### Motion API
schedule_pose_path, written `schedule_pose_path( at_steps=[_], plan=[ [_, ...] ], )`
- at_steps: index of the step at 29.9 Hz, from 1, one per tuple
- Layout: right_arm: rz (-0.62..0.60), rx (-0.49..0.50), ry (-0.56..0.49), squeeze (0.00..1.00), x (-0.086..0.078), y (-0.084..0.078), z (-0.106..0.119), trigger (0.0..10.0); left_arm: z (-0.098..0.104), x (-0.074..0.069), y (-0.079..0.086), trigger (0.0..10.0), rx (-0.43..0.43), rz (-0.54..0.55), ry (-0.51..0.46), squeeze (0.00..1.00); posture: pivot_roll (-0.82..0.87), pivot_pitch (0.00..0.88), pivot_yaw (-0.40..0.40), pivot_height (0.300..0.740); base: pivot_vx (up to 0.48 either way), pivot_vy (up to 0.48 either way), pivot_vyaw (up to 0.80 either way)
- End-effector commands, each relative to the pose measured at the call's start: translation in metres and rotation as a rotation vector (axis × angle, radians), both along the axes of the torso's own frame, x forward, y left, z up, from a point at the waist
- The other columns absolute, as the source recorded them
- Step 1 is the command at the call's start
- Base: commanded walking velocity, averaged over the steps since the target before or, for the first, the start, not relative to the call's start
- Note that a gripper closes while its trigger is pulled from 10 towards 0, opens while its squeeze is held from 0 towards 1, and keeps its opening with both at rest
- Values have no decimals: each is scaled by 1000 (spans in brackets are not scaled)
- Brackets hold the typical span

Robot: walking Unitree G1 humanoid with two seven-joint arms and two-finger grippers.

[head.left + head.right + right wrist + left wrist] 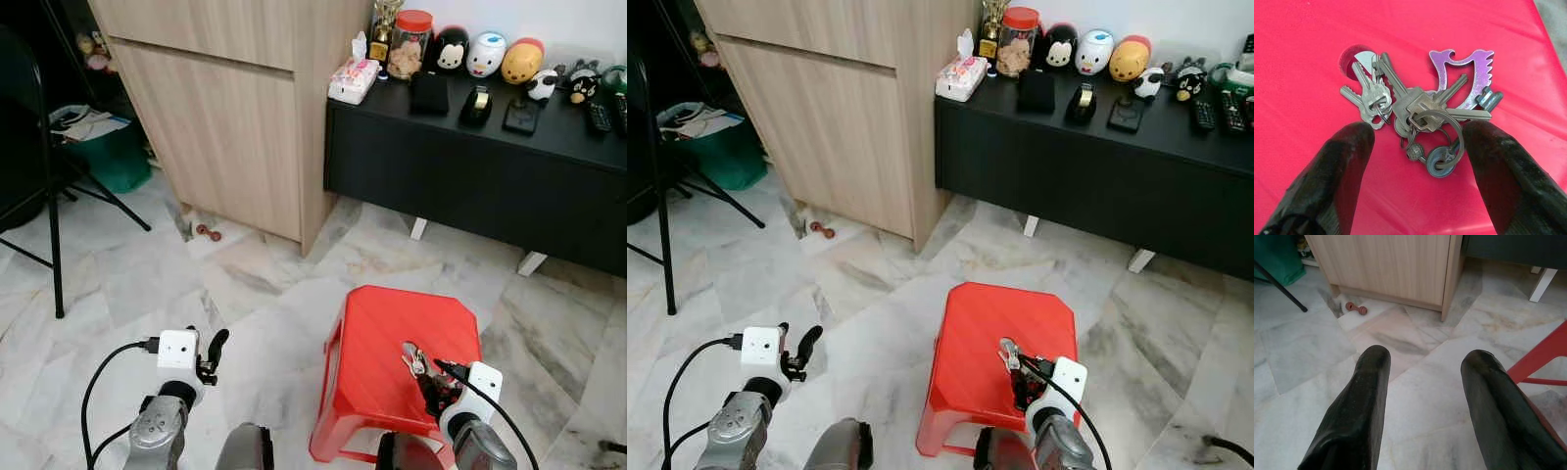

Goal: Hang keys on a hook

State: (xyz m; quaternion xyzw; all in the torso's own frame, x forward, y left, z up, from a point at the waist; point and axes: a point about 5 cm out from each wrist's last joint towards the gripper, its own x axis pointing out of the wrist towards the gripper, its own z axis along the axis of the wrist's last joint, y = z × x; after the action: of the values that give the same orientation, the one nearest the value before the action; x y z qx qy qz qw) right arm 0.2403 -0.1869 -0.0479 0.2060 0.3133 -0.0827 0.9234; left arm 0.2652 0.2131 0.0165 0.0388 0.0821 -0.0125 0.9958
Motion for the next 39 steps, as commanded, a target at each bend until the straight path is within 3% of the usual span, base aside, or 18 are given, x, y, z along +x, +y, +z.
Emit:
schedule_pose_path(
  at_steps=[1,18,27,39],
  plan=[
    [-9,12,24,0,-5,1,-4,10000,-4,-5,2,10000,2,-2,25,0,195,161,-16,638,0,0,0],
    [-16,72,-73,0,3,6,4,10000,-7,-5,-2,10000,14,-24,49,0,191,161,-15,638,0,0,0],
    [50,98,-127,0,8,15,8,10000,-7,-5,-1,10000,17,-19,57,0,189,161,-16,638,0,0,0],
    [139,95,-108,0,3,24,4,10000,-8,-4,-2,10000,18,-17,62,0,188,160,-16,638,0,0,0]
  ],
)
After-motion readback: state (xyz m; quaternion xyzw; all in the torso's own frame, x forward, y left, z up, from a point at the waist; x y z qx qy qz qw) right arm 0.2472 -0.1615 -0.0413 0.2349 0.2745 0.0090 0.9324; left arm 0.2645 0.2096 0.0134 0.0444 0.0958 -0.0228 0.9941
